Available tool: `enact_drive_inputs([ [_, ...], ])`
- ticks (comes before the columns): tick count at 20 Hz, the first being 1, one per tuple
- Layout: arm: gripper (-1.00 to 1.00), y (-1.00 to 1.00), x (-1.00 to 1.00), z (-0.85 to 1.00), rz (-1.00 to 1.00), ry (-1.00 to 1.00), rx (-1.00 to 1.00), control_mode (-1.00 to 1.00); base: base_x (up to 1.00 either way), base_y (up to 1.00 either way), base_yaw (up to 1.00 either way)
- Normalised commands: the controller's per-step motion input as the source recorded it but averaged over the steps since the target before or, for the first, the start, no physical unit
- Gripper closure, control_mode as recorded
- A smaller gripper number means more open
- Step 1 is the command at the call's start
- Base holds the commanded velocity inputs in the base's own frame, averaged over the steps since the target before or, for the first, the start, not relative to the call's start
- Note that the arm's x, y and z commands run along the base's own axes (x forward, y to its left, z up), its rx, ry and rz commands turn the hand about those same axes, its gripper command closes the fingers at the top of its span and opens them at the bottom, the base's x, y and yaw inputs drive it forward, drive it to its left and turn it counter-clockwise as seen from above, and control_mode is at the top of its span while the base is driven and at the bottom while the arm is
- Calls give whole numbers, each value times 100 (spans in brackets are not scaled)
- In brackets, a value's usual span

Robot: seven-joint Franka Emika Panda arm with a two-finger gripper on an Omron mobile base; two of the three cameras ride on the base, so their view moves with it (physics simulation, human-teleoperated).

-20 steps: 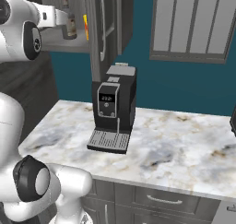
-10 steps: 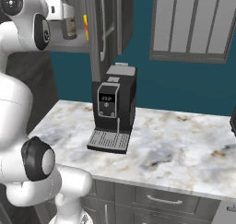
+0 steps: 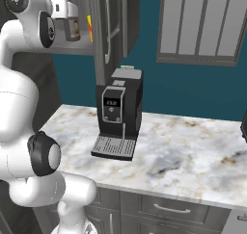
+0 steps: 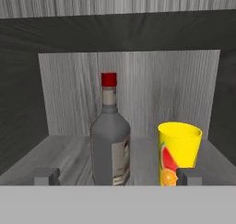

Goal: Open the cabinet directly in front. Then move the liquor and the cup to the dining counter with the jar on it.

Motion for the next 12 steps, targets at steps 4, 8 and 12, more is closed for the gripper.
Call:
enact_drive_inputs([
  [4, -100, 13, 42, 0, 0, 0, 0, -100, 0, 0, 0],
  [8, -100, 9, 50, 0, 0, 0, 0, -100, 0, 0, 0],
  [12, -100, 2, 49, 0, 0, 0, 0, -100, 0, 0, 0],
])
